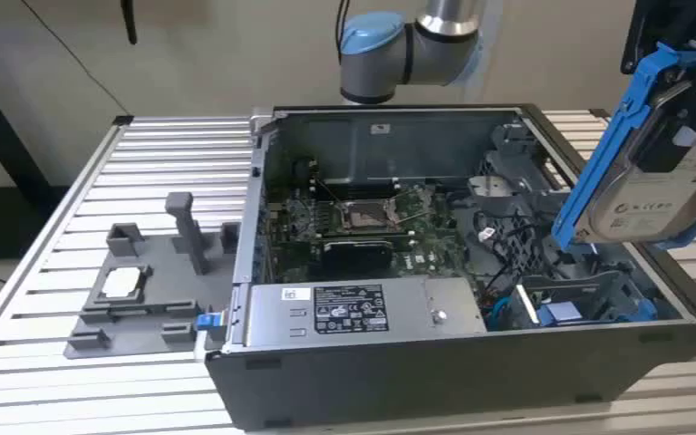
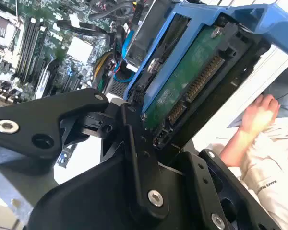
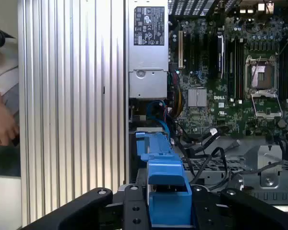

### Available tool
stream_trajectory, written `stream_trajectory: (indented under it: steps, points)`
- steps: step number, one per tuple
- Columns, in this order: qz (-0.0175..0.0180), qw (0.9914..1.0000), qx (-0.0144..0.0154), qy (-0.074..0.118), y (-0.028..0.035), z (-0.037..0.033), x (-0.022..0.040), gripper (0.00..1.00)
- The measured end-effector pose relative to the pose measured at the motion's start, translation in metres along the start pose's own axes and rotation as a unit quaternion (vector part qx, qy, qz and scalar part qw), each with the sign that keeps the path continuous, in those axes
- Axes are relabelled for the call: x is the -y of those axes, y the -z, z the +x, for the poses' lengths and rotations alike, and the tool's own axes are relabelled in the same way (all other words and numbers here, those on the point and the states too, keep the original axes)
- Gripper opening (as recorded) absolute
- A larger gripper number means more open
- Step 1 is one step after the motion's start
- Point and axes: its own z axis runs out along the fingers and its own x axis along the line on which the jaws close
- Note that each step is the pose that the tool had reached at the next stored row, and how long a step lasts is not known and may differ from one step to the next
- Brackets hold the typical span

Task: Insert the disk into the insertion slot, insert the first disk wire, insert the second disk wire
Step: 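Insert the disk into the insertion slot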

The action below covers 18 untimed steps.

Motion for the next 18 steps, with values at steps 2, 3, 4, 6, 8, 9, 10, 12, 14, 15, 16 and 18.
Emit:
stream_trajectory:
  steps: [2, 3, 4, 6, 8, 9, 10, 12, 14, 15, 16, 18]
  points:
    - [0.0000, 1.00000, 0.0000, 0.000, 0.0001, 0.0000, 0.0000, 0.33]
    - [0.0000, 1.00000, 0.0000, 0.000, 0.0000, 0.0000, 0.0000, 0.33]
    - [0.0000, 1.00000, 0.0000, 0.000, 0.0000, 0.0000, 0.0000, 0.33]
    - [0.0000, 1.00000, 0.0000, 0.000, 0.0000, 0.0000, 0.0000, 0.33]
    - [0.0000, 1.00000, 0.0000, 0.000, 0.0000, 0.0000, 0.0000, 0.33]
    - [0.0000, 1.00000, -0.0001, 0.000, 0.0000, 0.0000, 0.0000, 0.33]
    - [0.0000, 1.00000, 0.0000, 0.000, 0.0000, 0.0000, 0.0000, 0.33]
    - [0.0000, 1.00000, 0.0000, 0.000, 0.0000, 0.0000, 0.0000, 0.33]
    - [0.0000, 1.00000, 0.0000, 0.000, -0.0006, 0.0000, 0.0000, 0.33]
    - [0.0000, 1.00000, 0.0000, 0.000, -0.0014, 0.0000, 0.0001, 0.33]
    - [0.0000, 1.00000, 0.0000, 0.000, -0.0027, 0.0000, 0.0001, 0.33]
    - [0.0001, 1.00000, 0.0000, 0.000, -0.0058, 0.0000, 0.0002, 0.33]
